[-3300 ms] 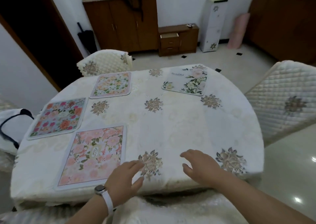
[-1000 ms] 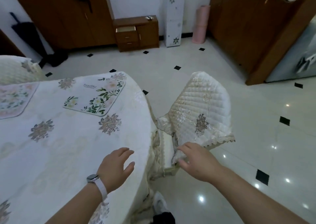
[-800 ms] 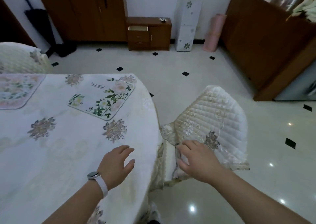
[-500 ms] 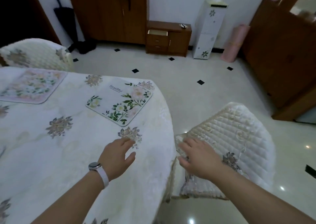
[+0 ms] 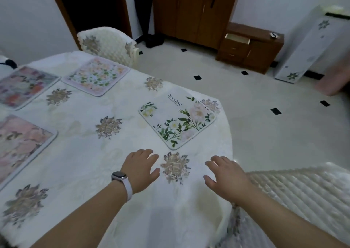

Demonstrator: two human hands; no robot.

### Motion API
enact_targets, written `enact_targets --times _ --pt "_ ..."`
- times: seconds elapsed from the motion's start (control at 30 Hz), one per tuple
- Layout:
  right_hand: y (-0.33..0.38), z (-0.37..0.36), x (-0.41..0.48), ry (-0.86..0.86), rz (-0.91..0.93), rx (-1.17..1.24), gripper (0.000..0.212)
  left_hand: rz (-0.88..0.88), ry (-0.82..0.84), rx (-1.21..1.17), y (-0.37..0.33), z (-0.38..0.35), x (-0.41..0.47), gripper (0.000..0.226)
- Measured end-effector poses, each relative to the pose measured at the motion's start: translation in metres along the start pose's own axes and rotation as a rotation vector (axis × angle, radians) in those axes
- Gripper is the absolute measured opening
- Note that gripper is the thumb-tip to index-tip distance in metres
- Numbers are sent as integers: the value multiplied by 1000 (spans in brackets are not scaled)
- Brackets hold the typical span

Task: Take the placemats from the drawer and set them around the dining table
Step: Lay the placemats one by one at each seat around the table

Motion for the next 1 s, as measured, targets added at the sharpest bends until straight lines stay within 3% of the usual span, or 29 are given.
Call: enact_targets --times 0.3,0.53,0.8,0.9,1.0 --pt "-20 -45 128 42 87 95 49 267 143 32 54 -30 105 49" --pt "-34 -64 193 -113 -109 211 45 470 199 -122 108 -52 206 65" --pt "-48 -78 216 -250 -264 279 52 518 188 -42 146 -60 276 76" --pt "-46 -83 224 -279 -286 289 50 388 111 59 139 -61 294 70" --pt "-47 -85 228 -288 -319 295 47 430 33 86 135 -63 303 73"
Point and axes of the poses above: each hand's wrist, its own x-axis towards the middle knuckle, its own z-axis out of the back of the hand, y = z × x, the point moved 2 cm from there along x, towards the middle knuckle, and after that the axes turned 2 degrees about x, right-handed, at the moved point
